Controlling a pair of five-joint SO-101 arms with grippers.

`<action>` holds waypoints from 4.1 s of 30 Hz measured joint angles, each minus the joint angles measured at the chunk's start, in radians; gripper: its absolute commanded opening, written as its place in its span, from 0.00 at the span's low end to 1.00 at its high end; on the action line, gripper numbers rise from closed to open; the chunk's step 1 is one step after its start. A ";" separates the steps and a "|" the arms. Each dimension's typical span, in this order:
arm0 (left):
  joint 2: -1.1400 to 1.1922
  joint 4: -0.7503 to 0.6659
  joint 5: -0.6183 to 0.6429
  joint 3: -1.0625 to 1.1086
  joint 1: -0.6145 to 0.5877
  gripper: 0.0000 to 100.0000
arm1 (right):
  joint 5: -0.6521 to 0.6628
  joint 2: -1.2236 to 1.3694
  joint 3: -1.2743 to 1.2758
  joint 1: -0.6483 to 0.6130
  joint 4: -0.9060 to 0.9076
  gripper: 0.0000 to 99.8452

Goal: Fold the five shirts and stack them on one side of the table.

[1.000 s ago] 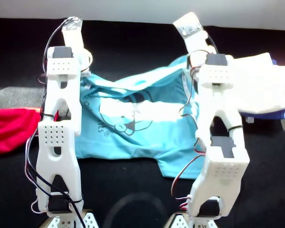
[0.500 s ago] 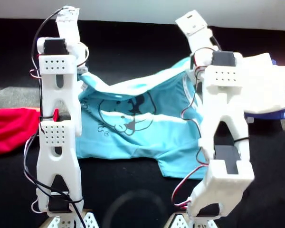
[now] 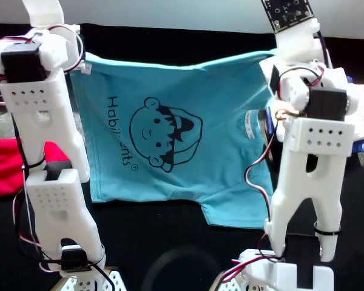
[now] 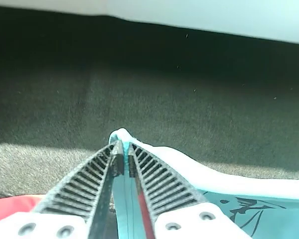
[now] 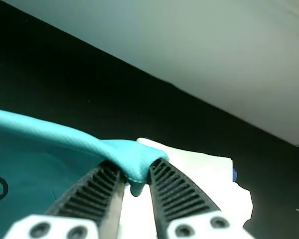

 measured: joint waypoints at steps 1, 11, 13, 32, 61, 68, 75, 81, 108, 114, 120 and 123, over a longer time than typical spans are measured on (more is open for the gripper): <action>-0.035 0.000 0.000 0.008 0.000 0.01 | 0.000 -0.032 0.000 0.000 0.000 0.01; -0.491 0.000 -0.002 0.525 -0.002 0.01 | -0.005 -0.328 -0.002 0.000 0.000 0.01; -0.601 0.000 -0.002 0.641 -0.002 0.01 | -0.005 -0.388 -0.002 0.000 0.000 0.01; -1.224 0.000 -0.002 0.891 -0.002 0.01 | -0.005 -0.839 -0.021 0.000 0.051 0.01; -1.493 0.000 -0.002 1.036 -0.049 0.01 | -0.005 -0.953 -0.006 -0.002 -0.055 0.01; -1.395 -0.025 -0.002 1.240 -0.129 0.01 | -0.005 -0.847 0.203 -0.124 -0.110 0.01; -1.138 -0.229 0.000 1.390 -0.129 0.01 | -0.005 -0.646 0.546 -0.141 -0.393 0.01; -0.842 -0.388 0.000 1.396 -0.063 0.01 | -0.005 -0.396 0.660 -0.143 -0.634 0.01; 0.328 -0.305 -0.037 0.531 -0.003 0.01 | -0.005 0.499 0.275 -0.143 -0.466 0.01; 0.345 -0.143 -0.037 0.427 -0.003 0.01 | -0.066 0.493 0.232 -0.130 -0.301 0.01; 0.338 -0.015 -0.037 0.453 -0.009 0.01 | -0.087 0.353 0.232 -0.101 -0.064 0.01; 0.267 -0.012 -0.037 0.578 -0.015 0.01 | -0.089 0.292 0.232 -0.101 0.035 0.01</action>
